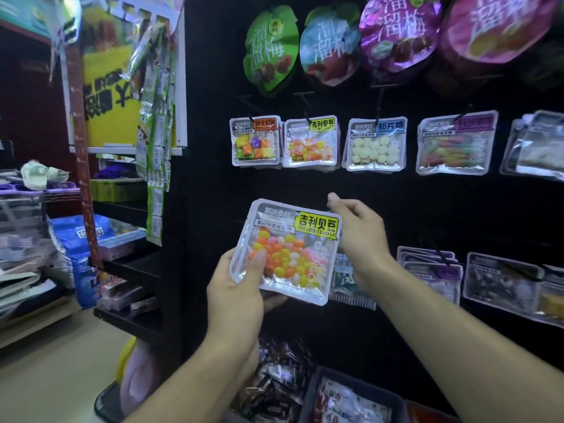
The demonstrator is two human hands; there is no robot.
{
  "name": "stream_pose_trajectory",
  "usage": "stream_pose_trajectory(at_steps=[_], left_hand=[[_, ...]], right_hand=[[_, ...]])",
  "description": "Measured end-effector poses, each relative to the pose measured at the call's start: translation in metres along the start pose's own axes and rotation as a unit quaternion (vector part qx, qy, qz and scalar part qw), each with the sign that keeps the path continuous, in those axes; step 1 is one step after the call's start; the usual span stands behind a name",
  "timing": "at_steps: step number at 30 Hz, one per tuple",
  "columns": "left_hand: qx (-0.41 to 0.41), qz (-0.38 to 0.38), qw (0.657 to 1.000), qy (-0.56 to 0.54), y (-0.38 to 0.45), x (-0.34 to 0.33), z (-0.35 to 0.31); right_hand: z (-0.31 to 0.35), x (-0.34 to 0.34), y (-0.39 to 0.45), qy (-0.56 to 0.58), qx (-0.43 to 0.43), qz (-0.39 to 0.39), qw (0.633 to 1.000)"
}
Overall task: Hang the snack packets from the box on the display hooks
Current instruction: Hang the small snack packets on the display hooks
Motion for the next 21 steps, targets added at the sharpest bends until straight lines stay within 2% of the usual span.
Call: stream_pose_trajectory(at_steps=[3, 10, 16, 21], left_hand=[[-0.007, -0.015, 1.0, -0.019, -0.008, -0.01, -0.004], [-0.022, 0.003, 0.999, -0.042, -0.024, -0.039, -0.008], [-0.026, 0.016, 0.999, -0.045, -0.029, -0.045, -0.013], [-0.03, -0.005, 0.999, -0.026, -0.026, -0.034, -0.014]], right_hand=[[0.004, 0.015, -0.039, 0.076, -0.025, -0.031, 0.996], [0.015, 0.029, -0.077, 0.106, 0.001, 0.043, 0.993], [0.03, 0.038, -0.079, 0.093, 0.032, 0.067, 0.993], [0.03, 0.039, -0.069, 0.066, 0.044, 0.063, 0.995]])
Point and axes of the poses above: each hand's wrist, its own y-axis towards the middle knuckle, its own x-axis out of the back of the hand, z = x × y, the point moved 5 cm from there along y, towards the middle knuckle, and after that the axes turned 9 degrees about x, right-handed, at the moved point
